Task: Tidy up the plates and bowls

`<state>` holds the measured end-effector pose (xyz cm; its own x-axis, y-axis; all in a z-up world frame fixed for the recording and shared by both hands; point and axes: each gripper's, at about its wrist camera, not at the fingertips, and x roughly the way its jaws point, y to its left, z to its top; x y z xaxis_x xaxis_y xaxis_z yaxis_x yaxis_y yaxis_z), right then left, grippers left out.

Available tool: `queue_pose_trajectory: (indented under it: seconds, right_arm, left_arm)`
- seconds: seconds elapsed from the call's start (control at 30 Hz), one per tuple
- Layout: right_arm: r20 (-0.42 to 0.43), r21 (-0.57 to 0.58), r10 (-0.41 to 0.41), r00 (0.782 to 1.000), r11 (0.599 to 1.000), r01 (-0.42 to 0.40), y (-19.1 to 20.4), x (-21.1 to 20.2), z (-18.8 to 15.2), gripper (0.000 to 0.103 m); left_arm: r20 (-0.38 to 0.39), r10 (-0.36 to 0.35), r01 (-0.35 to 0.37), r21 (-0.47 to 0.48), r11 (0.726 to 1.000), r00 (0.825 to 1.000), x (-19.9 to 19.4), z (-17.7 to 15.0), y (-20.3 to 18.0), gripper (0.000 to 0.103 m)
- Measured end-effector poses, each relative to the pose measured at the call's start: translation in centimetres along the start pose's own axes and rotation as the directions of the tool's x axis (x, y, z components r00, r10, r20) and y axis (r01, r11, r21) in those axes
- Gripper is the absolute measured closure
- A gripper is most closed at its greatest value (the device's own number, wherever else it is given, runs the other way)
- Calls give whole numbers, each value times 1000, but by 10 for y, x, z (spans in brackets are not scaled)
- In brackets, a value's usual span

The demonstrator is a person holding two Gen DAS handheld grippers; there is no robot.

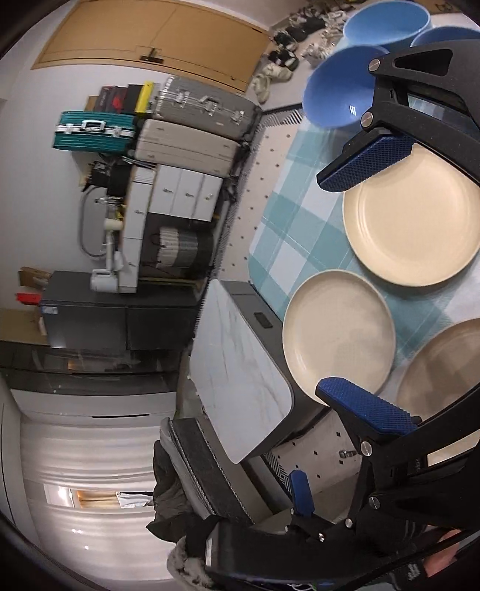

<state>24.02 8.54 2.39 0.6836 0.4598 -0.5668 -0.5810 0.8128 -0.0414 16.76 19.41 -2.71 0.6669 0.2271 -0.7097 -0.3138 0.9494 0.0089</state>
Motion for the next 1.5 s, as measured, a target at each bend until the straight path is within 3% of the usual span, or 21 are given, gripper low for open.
queue_pose_trajectory:
  seconds: [0.33, 0.6, 0.87, 1.0, 1.13, 1.3, 1.37, 1.5]
  right_arm:
    - [-103, 83, 66, 993, 995, -57, -25, 81, 20, 0]
    - [-253, 76, 36, 967, 997, -17, -36, 150, 16, 0]
    - [-353, -28, 33, 935, 999, -46, -28, 197, 6, 1]
    - [-389, -79, 26, 921, 995, -62, -20, 213, -4, 6]
    - [-429, -79, 31, 903, 994, -71, -20, 226, -11, 22]
    - [-450, -78, 44, 892, 993, -89, -18, 236, -15, 23]
    - [-461, -84, 41, 886, 992, -89, -16, 240, -17, 27]
    - [-487, -98, 35, 873, 991, -95, -11, 247, -21, 34]
  left_arm:
    - [-56, 46, -45, 22, 999, 997, 43, 12, 14, 0]
    - [-138, 63, -65, -8, 998, 988, 88, 18, 50, 0]
    - [-175, -3, 3, -4, 1000, 985, 116, 17, 55, 1]
    - [-188, -3, 1, -6, 1000, 982, 125, 15, 54, 2]
    - [-179, 0, 1, 7, 1000, 984, 130, 15, 51, 12]
    - [-201, -54, 44, -50, 998, 978, 138, 15, 59, 20]
    - [-210, -63, 53, -52, 997, 976, 140, 14, 60, 32]
    - [-238, -92, 79, -63, 995, 967, 147, 13, 62, 34]
